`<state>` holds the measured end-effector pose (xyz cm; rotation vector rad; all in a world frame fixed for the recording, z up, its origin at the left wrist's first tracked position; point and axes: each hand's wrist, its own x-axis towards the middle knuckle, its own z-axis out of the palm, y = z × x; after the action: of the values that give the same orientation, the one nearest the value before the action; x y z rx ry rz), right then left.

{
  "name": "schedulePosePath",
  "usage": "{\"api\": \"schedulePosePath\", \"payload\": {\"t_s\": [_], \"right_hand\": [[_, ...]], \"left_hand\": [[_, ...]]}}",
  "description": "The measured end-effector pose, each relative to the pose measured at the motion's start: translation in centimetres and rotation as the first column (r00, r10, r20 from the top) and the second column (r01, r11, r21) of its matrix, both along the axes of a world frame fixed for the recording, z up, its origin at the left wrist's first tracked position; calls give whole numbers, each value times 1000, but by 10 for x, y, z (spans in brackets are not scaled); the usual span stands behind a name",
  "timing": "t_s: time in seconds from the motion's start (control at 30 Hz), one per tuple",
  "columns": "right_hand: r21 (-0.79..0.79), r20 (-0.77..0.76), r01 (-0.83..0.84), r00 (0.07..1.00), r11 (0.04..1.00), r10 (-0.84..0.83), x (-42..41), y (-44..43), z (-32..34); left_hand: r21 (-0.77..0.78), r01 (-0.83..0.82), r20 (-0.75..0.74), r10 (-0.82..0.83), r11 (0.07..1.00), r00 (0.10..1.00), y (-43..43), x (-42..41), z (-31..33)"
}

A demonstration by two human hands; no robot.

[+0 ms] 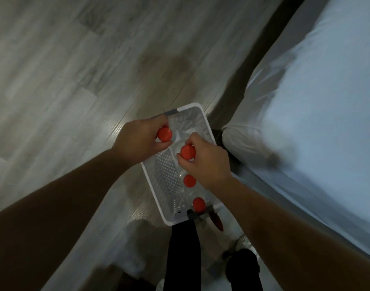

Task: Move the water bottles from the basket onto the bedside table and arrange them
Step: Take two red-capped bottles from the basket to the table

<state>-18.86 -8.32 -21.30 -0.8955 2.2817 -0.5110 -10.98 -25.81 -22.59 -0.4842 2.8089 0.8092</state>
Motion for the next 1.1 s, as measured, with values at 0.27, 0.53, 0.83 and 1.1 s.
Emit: {"api": "schedulePosePath", "payload": {"t_s": [0.27, 0.53, 0.83, 1.1], "right_hand": [[-76, 73, 302, 952, 950, -296, 9, 49, 123], [-269, 125, 557, 829, 786, -545, 41, 149, 279], [-394, 27, 714, 638, 578, -770, 92, 331, 357], [-453, -47, 775, 474, 441, -879, 140, 508, 379]], "left_hand": [[72, -168, -58, 172, 983, 983, 45, 23, 128], [328, -303, -78, 346, 894, 935, 148, 52, 288], [326, -38, -185, 103, 945, 977, 283, 60, 369], [310, 78, -246, 0, 947, 969, 433, 71, 404]]}}
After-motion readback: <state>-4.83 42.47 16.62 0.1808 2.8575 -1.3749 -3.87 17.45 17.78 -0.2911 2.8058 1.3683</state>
